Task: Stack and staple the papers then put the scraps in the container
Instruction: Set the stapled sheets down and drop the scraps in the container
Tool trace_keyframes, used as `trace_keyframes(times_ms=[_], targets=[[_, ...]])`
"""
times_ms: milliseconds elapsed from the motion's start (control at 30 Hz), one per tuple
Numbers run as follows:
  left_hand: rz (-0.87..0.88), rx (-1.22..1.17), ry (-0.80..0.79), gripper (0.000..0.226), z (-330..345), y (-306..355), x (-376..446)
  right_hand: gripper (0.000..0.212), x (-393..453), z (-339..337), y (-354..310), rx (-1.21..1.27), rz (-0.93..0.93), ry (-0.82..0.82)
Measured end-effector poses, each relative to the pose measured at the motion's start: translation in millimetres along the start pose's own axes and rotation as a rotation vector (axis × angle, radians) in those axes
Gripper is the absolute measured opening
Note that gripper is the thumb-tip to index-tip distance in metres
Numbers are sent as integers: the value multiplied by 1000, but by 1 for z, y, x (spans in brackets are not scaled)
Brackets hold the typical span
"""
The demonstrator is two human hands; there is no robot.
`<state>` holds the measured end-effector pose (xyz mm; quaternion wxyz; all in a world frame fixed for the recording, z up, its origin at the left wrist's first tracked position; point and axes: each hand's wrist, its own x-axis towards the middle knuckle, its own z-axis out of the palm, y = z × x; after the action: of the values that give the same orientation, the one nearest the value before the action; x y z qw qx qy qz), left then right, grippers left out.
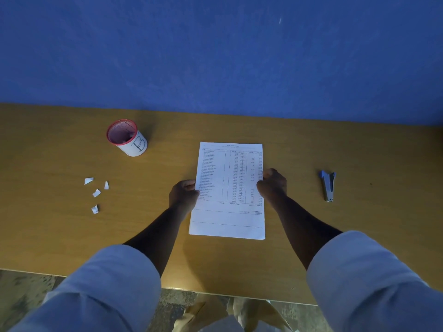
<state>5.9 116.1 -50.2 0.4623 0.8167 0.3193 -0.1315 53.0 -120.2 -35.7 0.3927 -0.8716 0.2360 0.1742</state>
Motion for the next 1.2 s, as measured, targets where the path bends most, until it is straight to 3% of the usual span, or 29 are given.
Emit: trace_keyframes(times_ms=[567,767,867,1200], targets=[[-47,-2,31,45,-2,3,-12,29,2,-12,-6,-49,-30,-78],[-56,-35,74,44,-7,0,-18,49,-2,-10,-15,-2,-62,-73],[-57,-47,99,44,-15,-4,-21,47,-6,-2,-27,6,-122,-79],[-23,-11,156,38,-81,-43,6,25,-39,77,-94,-134,-369,-336]])
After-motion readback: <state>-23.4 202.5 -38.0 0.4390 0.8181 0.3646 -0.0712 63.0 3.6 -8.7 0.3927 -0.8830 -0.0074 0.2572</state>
